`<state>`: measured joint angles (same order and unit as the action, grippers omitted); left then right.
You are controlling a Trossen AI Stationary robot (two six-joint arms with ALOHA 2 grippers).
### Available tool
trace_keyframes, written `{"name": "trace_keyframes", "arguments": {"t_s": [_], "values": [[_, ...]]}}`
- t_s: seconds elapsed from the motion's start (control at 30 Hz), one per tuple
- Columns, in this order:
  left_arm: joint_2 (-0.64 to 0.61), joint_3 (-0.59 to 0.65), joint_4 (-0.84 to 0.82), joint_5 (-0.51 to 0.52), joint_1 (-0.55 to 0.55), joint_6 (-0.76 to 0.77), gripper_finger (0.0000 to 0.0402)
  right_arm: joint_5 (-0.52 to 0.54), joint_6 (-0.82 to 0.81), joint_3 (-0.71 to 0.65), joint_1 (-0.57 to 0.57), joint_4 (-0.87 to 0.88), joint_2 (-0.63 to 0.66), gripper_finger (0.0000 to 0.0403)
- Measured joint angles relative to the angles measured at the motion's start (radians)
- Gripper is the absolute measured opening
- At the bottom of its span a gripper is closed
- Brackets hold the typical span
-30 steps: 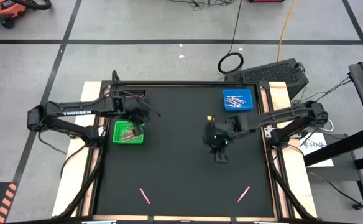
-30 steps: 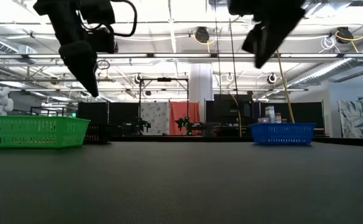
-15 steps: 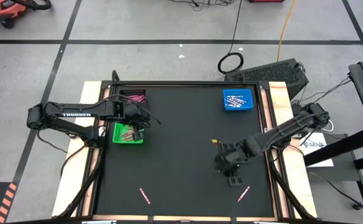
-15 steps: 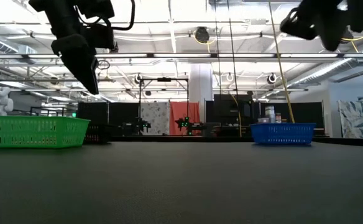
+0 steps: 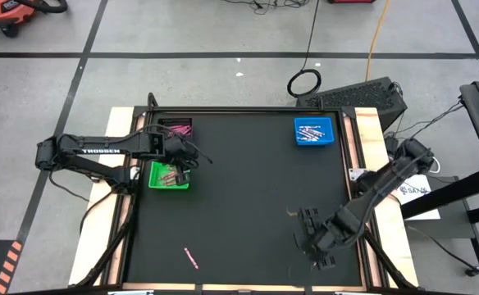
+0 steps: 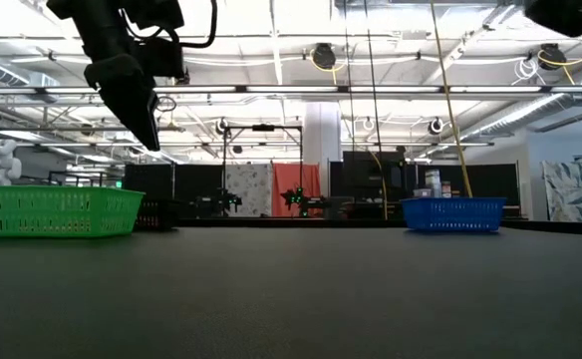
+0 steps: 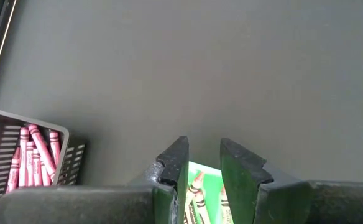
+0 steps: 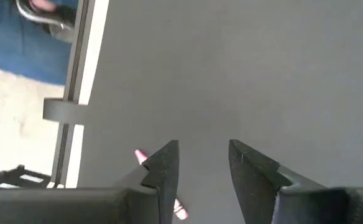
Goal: Sort crayons
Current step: Put the pink crayon into the green bin
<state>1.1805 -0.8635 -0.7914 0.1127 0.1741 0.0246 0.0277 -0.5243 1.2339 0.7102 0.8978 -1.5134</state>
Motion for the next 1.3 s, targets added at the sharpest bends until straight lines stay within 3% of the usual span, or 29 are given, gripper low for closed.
{"name": "trace_keyframes", "arguments": {"t_s": [0.37, 0.7, 1.1, 1.3], "values": [[0.000, 0.000, -0.001, 0.000, 0.000, 0.023, 0.0086, -0.030, -0.132, 0.000, 0.115, -0.057, -0.157, 0.0128], [0.000, 0.000, -0.001, -0.001, 0.000, 0.049, 0.0086, -0.031, -0.161, 0.000, 0.203, 0.010, -0.244, 0.0128], [0.000, 0.000, 0.014, -0.002, 0.000, 0.048, 0.0086, -0.027, -0.160, 0.000, 0.243, 0.036, -0.323, 0.0128], [0.000, 0.000, 0.023, -0.004, 0.000, 0.048, 0.0086, 0.023, -0.152, 0.000, 0.240, 0.043, -0.335, 0.0127]]}}
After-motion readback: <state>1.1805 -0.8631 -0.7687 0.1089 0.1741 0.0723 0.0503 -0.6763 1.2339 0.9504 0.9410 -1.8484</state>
